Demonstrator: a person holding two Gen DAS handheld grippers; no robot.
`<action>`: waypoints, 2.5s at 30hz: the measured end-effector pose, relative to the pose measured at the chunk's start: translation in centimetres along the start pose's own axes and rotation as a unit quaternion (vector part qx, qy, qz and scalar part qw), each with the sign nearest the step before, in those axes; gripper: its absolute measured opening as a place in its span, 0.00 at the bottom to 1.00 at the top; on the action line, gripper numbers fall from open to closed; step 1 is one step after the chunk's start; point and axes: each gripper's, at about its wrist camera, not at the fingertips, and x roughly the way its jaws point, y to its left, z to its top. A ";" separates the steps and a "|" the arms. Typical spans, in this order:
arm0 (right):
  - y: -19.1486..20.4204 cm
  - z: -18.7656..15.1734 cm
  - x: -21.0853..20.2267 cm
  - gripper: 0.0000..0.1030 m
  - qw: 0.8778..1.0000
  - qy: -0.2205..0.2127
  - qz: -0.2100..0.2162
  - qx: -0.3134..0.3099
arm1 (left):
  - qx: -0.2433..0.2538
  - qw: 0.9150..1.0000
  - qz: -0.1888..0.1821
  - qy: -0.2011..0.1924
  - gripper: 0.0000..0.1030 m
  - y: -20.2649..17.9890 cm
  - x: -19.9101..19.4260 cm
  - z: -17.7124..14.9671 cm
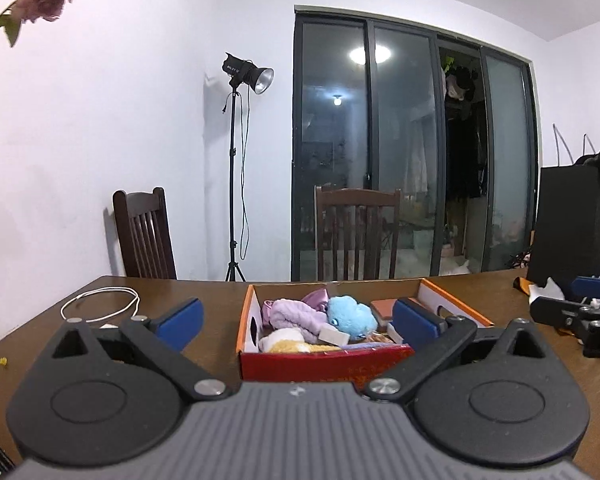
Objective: Organize soft objects
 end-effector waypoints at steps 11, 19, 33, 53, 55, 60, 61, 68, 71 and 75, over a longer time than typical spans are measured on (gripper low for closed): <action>2.1 -0.6 -4.8 0.98 1.000 -0.018 0.006 0.004 | 0.003 1.000 -0.002 -0.010 1.00 -0.5 -5.3 -1.5; 4.8 -2.0 -10.1 1.00 1.000 -0.001 0.003 0.011 | -0.003 1.000 0.002 -0.018 1.00 0.1 -11.2 -3.4; 8.9 -9.3 -18.6 1.00 0.999 0.022 0.022 -0.016 | 0.017 0.999 0.028 -0.012 1.00 0.2 -20.0 -11.3; 9.5 -10.6 -18.7 1.00 0.999 0.029 0.021 0.000 | 0.020 1.000 0.025 0.002 1.00 0.4 -20.4 -12.1; 9.6 -10.7 -18.7 1.00 0.999 0.028 0.021 -0.002 | 0.021 0.999 0.027 0.002 1.00 0.4 -20.4 -12.1; 9.4 -10.7 -18.8 1.00 0.999 0.027 0.019 -0.001 | 0.020 0.999 0.026 0.001 1.00 0.4 -20.4 -12.1; 9.3 -10.8 -18.8 1.00 0.999 0.026 0.018 0.000 | 0.020 0.999 0.026 0.001 1.00 0.3 -20.4 -12.1; 9.2 -10.7 -18.9 1.00 1.000 0.026 0.016 0.002 | 0.021 1.000 0.023 0.001 1.00 0.5 -20.4 -11.9; 9.2 -10.7 -18.9 1.00 1.000 0.025 0.015 0.003 | 0.022 1.000 0.020 0.002 1.00 0.5 -20.4 -11.9; 9.1 -10.7 -19.1 1.00 1.000 0.024 0.014 0.004 | 0.026 1.000 0.016 0.000 1.00 0.3 -20.5 -11.9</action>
